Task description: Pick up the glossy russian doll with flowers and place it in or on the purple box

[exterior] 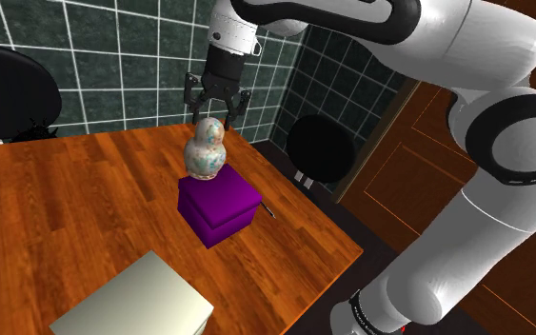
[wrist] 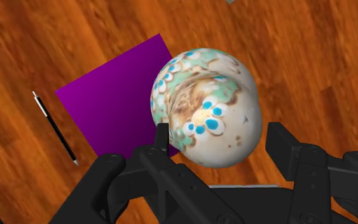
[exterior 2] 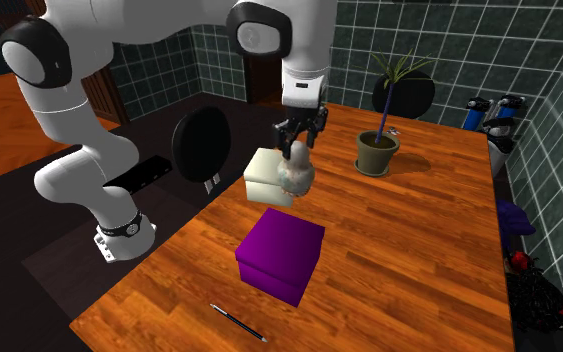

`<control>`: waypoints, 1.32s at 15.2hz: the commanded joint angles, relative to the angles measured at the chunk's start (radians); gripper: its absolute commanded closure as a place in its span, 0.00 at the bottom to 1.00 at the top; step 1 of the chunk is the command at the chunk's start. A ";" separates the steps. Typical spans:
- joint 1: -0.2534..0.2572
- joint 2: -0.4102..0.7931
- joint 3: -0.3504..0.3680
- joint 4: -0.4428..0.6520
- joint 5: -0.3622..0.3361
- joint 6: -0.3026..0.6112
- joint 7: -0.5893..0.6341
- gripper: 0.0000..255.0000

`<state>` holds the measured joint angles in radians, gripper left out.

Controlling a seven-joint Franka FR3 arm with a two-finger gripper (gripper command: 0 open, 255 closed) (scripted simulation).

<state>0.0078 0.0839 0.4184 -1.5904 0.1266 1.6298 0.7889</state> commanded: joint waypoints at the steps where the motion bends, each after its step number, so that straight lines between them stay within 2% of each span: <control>1: -0.026 -0.032 -0.020 -0.022 0.012 -0.014 -0.046 1.00; 6: -0.087 -0.060 -0.074 -0.013 0.018 -0.066 -0.156 1.00; 20: -0.087 -0.075 -0.074 -0.218 0.026 0.123 -0.184 1.00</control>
<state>-0.0788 0.0084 0.3442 -1.7965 0.1524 1.7393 0.6066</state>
